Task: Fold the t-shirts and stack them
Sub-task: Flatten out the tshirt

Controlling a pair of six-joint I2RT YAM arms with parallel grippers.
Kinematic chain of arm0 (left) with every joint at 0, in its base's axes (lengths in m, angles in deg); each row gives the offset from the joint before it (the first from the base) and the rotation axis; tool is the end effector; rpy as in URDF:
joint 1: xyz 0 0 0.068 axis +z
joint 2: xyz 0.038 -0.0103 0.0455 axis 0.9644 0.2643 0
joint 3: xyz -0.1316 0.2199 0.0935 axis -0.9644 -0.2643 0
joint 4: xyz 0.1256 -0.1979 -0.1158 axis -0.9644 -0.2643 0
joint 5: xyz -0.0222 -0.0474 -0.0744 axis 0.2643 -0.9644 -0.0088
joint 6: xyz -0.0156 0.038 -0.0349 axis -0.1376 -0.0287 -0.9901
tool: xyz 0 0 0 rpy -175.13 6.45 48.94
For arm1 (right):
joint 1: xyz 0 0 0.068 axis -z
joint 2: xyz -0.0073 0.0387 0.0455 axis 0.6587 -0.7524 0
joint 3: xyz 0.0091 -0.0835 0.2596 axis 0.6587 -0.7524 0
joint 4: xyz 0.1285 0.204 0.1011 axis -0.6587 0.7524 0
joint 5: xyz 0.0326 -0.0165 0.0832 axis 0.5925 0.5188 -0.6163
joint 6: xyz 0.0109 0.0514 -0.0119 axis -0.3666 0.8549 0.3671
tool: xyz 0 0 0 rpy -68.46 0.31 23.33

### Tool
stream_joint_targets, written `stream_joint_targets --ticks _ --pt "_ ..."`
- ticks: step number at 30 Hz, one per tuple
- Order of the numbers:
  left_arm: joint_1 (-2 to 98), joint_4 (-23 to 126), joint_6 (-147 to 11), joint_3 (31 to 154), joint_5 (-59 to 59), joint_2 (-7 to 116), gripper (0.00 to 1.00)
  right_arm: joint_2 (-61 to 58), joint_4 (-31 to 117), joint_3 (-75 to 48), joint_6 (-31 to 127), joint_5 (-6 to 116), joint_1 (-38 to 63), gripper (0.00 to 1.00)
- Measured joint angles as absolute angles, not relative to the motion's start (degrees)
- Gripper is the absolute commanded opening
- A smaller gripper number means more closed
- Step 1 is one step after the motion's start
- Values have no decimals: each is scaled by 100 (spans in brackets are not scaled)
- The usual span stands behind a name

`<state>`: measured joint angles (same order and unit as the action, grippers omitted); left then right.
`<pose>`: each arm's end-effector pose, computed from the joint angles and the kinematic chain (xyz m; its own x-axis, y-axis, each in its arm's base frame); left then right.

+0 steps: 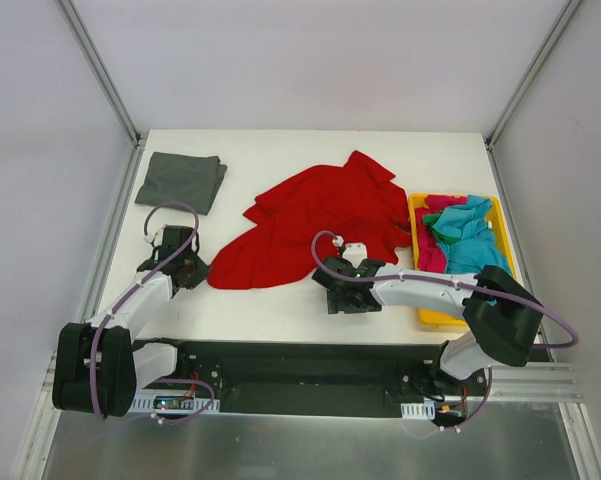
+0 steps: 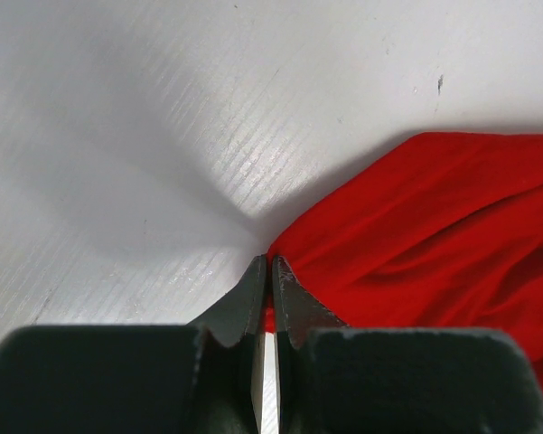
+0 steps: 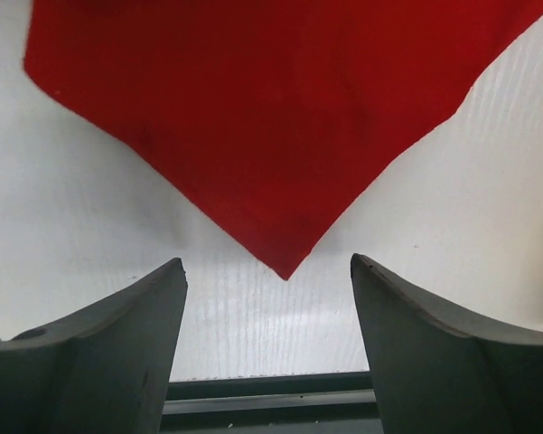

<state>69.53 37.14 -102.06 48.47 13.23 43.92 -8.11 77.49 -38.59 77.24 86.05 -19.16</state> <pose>0.2111 -0.0158 0.1720 -0.5482 -0.6622 -0.5108 -0.5121 0.7487 -0.4210 0.1477 0.2307 0.1771 -0.8130 -0.3395 -0.4731 -0.3159 0.9397 -0.1314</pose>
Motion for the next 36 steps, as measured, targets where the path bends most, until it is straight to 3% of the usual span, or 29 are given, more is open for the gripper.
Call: stream_joint_targets --ticks 27,30,36 --pt "6953 3714 -10206 4847 1325 4475 0 -874 6920 -4228 7818 8277 -1339 50" --pt "6953 3714 -10206 4847 1328 4477 0 -850 6872 -4268 7798 8312 -1271 38" --pt "6953 3714 -10204 4847 1365 4501 0 -802 6752 -4346 7783 8443 -1223 5"
